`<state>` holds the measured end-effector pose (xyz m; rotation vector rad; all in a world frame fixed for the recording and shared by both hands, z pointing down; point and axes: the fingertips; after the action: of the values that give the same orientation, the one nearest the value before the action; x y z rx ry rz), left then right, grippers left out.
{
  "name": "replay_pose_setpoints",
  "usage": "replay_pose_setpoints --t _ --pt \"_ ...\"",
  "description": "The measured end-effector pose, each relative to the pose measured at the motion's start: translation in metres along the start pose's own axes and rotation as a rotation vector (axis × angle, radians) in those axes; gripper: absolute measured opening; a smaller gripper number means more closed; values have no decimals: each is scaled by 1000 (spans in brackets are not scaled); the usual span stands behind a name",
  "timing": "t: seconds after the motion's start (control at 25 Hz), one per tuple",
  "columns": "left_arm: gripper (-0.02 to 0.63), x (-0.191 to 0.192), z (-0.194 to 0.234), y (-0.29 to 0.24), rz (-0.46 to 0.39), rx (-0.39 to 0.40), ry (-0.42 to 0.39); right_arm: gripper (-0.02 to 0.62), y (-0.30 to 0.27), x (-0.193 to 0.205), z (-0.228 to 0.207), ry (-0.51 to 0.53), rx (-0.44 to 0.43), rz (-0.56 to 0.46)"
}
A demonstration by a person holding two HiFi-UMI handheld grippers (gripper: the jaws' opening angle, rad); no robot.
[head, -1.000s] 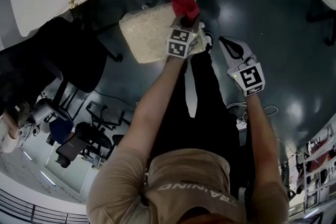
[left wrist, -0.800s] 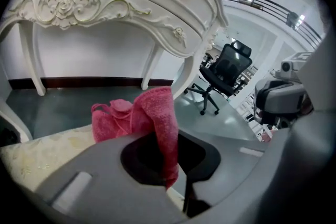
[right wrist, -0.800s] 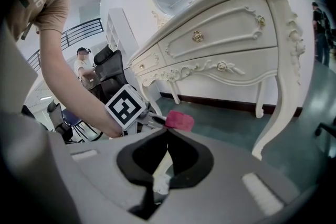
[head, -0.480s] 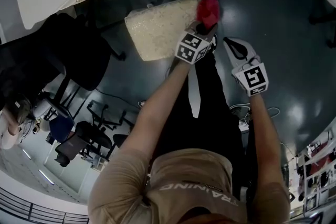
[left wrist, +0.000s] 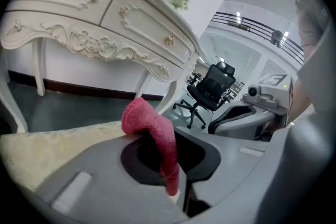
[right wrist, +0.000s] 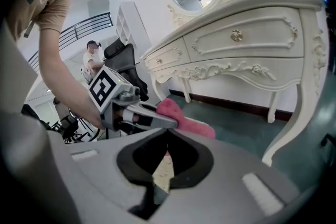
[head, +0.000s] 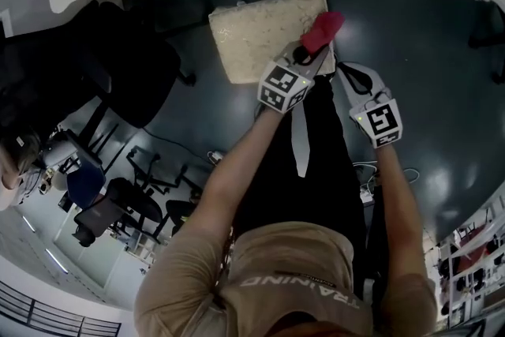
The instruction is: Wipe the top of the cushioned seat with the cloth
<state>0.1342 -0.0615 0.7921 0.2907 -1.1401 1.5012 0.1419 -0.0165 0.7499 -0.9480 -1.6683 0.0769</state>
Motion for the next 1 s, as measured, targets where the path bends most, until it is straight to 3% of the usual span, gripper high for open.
replay_pose_setpoints --t 0.28,0.6,0.8,1.0 --pt "31 -11 56 116 -87 -123 -7 5 -42 -15 60 36 -61 21" --pt "32 -6 158 250 -192 -385 67 5 -101 -33 122 76 -145 36" --pt "32 19 205 303 -185 -489 102 5 -127 -38 152 96 -185 56" --pt "32 50 228 319 -153 -528 138 5 -147 -36 170 110 -203 80"
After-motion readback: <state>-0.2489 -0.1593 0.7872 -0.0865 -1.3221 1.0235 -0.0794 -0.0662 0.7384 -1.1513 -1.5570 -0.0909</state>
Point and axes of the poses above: the fingertips, and each gripper's own axes: y backward along the fingers, z to its left, x out of its underside, and after that the axes turned 4 degrees about -z, right-handed
